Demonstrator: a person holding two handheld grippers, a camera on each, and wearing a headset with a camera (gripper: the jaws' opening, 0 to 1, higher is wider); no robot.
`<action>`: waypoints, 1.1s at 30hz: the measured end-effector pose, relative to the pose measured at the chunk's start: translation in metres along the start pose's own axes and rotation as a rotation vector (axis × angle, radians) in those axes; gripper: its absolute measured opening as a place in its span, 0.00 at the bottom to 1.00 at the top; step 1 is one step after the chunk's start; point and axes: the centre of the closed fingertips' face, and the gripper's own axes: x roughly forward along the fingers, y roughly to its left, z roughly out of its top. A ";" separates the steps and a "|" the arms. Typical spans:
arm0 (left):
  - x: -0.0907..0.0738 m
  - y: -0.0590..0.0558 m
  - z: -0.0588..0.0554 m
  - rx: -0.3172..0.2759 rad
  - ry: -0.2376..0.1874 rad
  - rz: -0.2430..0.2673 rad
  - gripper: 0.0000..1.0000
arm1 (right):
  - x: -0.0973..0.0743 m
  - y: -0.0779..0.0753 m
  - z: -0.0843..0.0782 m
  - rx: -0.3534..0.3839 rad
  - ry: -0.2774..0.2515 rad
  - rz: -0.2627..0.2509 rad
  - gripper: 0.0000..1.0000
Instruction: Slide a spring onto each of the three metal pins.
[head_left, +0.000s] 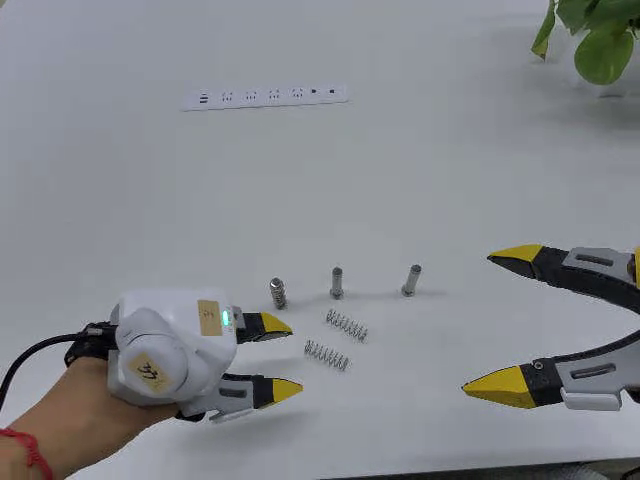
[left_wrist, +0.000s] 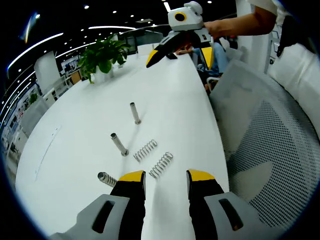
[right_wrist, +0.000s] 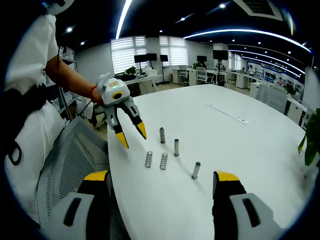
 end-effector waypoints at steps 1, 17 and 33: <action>0.003 0.001 0.000 0.023 0.009 -0.002 0.33 | -0.001 0.000 -0.002 0.001 0.005 -0.002 0.85; 0.034 0.012 -0.005 0.123 0.079 -0.023 0.20 | -0.007 -0.001 -0.011 0.038 0.009 -0.018 0.84; 0.046 0.008 -0.023 0.160 0.148 -0.049 0.18 | -0.009 -0.002 -0.013 0.048 0.010 -0.034 0.84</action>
